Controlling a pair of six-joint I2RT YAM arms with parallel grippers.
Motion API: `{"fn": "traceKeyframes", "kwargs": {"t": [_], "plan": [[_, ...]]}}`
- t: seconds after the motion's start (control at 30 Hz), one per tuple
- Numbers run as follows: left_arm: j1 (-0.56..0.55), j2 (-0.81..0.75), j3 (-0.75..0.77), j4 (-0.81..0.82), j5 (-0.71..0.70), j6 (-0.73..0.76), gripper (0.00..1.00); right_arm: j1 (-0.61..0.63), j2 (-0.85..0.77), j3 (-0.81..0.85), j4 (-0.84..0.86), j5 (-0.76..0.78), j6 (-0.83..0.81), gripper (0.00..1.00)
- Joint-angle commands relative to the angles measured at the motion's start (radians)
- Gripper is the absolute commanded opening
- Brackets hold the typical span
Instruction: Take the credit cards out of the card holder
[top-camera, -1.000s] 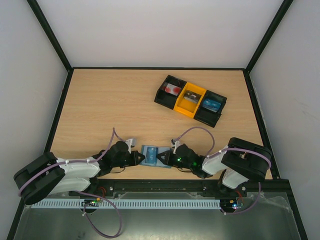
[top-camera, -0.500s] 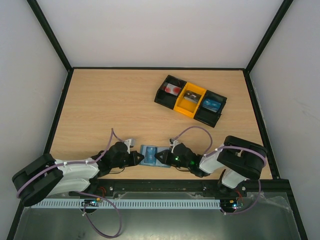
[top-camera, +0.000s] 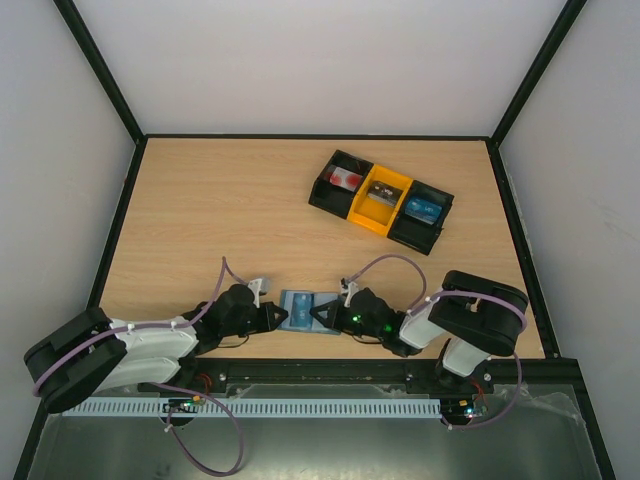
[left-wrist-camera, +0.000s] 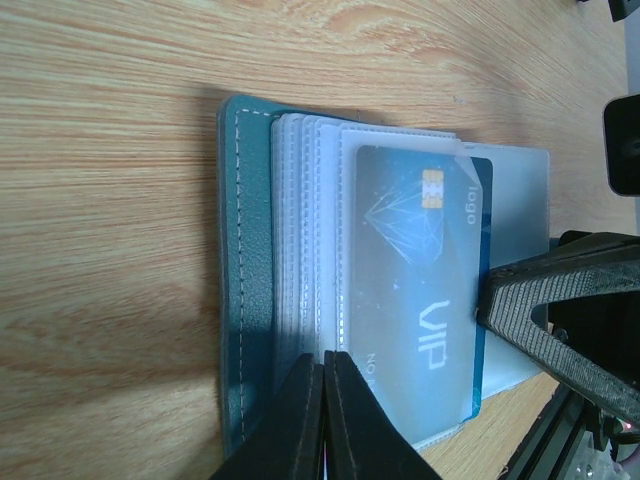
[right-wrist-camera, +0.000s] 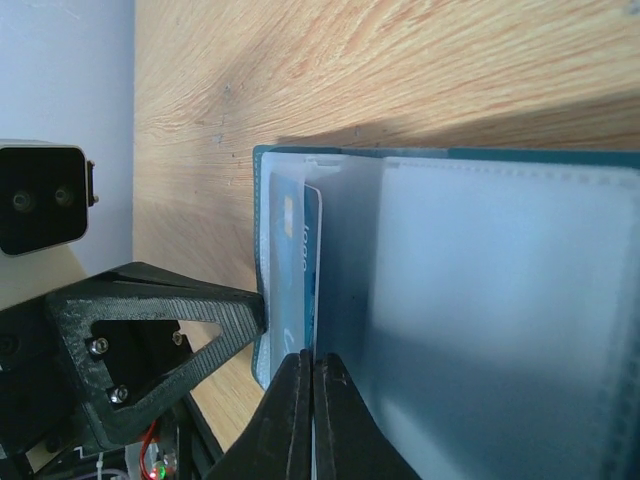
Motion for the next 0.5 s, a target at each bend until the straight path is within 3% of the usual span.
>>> {"fn": "traceKeyframes", "kwargs": {"t": [0.0,0.47], "plan": [[-0.002,0.005,-0.035,-0.082,-0.042,-0.002,0.03,-0.006,-0.002,-0.03,0.03,0.026,0.009,0.02],[-0.003,-0.008,-0.028,-0.112,-0.043,0.0,0.03,-0.028,-0.013,-0.043,0.014,0.011,0.007,0.02]]}}
